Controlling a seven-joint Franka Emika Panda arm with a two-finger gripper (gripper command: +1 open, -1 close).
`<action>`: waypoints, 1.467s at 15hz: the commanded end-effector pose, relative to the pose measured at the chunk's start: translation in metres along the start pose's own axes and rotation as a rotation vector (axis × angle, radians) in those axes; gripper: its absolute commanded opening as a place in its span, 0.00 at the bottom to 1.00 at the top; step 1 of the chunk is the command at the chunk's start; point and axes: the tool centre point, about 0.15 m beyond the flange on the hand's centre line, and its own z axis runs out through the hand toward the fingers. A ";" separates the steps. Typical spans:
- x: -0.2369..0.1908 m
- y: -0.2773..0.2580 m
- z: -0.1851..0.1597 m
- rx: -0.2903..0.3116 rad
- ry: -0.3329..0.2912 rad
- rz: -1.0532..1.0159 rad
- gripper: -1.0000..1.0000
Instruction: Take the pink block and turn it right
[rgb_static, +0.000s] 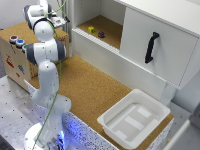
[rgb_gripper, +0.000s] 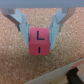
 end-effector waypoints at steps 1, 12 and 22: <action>0.015 -0.001 -0.016 0.113 -0.030 0.334 0.00; 0.006 0.034 0.009 -0.019 -0.112 0.943 0.00; 0.027 0.033 0.001 0.014 -0.085 1.067 1.00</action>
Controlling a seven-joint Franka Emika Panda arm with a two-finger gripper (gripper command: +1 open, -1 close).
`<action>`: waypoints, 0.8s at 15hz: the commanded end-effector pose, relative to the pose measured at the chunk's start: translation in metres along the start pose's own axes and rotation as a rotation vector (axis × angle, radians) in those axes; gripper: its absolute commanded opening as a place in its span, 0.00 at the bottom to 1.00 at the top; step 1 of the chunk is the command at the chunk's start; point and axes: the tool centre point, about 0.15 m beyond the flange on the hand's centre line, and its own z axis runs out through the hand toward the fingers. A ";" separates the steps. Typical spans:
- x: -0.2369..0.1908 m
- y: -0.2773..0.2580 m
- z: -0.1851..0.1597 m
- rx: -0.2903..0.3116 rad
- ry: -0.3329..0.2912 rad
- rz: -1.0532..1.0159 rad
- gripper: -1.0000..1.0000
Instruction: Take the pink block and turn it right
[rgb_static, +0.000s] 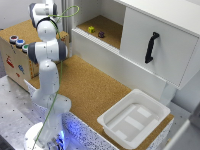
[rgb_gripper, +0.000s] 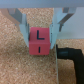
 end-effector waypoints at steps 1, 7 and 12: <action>0.013 -0.019 -0.014 -0.087 -0.016 -0.012 1.00; 0.012 -0.004 -0.042 -0.085 0.059 -0.071 1.00; 0.012 -0.004 -0.042 -0.085 0.059 -0.071 1.00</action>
